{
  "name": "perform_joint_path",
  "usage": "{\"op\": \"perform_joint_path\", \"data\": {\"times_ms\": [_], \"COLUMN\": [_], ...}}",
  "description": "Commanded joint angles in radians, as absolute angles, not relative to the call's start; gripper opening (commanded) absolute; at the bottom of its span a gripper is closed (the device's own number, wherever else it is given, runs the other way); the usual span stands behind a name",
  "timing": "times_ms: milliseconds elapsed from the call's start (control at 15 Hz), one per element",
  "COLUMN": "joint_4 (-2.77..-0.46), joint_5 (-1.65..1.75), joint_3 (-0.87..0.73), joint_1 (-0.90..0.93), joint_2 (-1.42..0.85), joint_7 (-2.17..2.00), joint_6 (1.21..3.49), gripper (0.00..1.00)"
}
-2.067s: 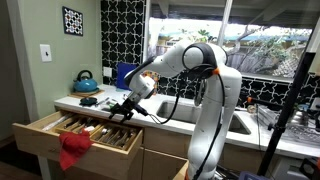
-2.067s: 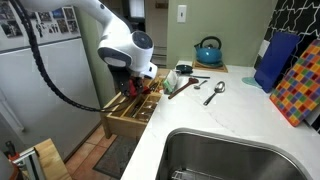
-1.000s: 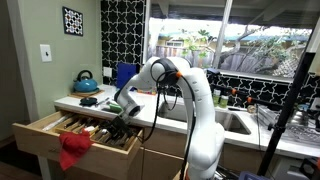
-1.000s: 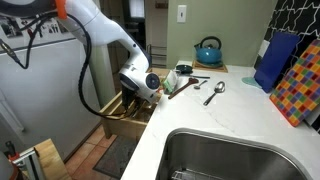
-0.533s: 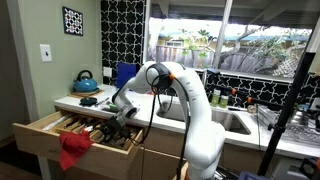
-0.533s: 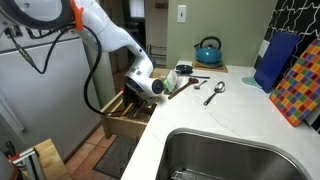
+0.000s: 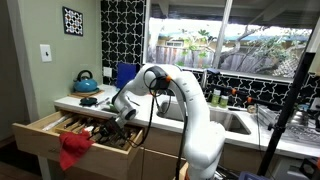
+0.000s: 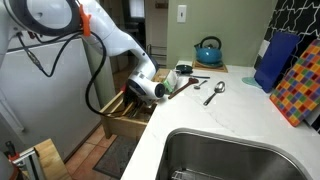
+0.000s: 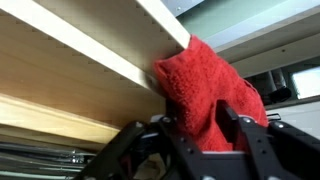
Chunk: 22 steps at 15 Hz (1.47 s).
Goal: Fold the towel and hang it over the edge of the drawer
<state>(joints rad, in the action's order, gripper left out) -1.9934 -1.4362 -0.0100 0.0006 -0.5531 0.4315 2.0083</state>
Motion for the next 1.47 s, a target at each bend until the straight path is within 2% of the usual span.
{"op": "perform_joint_path", "data": {"times_ms": [0,133,200,467,1400], "joint_4": [-1.968,-1.972,-1.978,-2.034,-2.221], "joint_5": [-1.450,-1.447,-1.439,-1.343,-0.690], "joint_3": [-0.005,-0.009,-0.012,-0.035,-0.041], "joint_1": [-0.013,-0.011,-0.009,0.009,-0.018], "joint_2": [-0.582,-0.570,-0.556,-0.439,0.120], "joint_7": [0.410,0.415,0.417,0.416,0.344], "joint_6": [1.971,1.978,1.984,2.009,2.162], "gripper": [0.14,0.01,0.00,0.01,0.01]}}
